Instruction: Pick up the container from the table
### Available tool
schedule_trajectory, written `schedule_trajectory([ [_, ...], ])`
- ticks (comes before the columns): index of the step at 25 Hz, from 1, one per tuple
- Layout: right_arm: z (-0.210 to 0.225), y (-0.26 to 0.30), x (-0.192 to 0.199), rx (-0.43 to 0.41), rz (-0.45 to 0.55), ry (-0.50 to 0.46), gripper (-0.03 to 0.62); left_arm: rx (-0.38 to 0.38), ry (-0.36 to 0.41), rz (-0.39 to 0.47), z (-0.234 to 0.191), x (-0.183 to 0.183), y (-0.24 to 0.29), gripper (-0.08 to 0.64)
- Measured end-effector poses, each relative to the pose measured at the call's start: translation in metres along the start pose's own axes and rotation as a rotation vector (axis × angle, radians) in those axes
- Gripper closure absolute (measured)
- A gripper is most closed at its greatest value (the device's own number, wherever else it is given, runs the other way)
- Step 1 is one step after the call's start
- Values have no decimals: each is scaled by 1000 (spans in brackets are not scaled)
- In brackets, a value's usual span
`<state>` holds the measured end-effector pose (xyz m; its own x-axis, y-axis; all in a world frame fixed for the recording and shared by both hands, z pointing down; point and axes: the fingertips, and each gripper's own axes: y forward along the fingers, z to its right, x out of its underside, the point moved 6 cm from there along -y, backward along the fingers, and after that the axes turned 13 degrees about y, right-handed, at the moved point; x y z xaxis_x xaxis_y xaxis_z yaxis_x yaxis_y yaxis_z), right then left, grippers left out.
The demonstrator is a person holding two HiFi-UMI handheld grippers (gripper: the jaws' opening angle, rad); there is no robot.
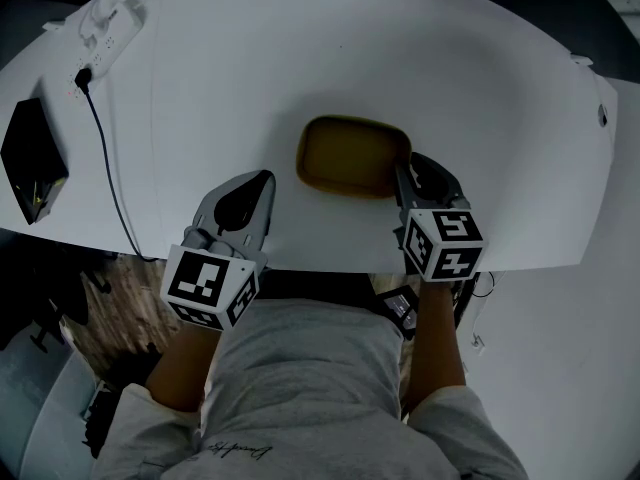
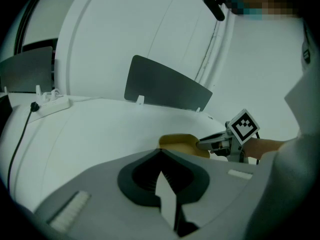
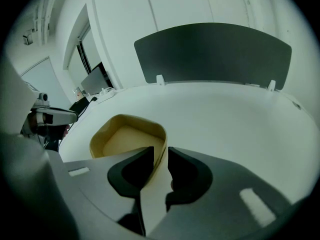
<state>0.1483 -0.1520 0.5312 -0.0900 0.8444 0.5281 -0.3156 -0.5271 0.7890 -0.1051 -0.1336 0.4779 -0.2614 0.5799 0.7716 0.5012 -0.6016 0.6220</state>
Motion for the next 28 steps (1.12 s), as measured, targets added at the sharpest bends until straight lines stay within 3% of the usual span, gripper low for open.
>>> schedule_trajectory([
  [28, 1, 3, -2, 42, -5, 3, 566, -4, -25, -5, -2, 6, 0, 560],
])
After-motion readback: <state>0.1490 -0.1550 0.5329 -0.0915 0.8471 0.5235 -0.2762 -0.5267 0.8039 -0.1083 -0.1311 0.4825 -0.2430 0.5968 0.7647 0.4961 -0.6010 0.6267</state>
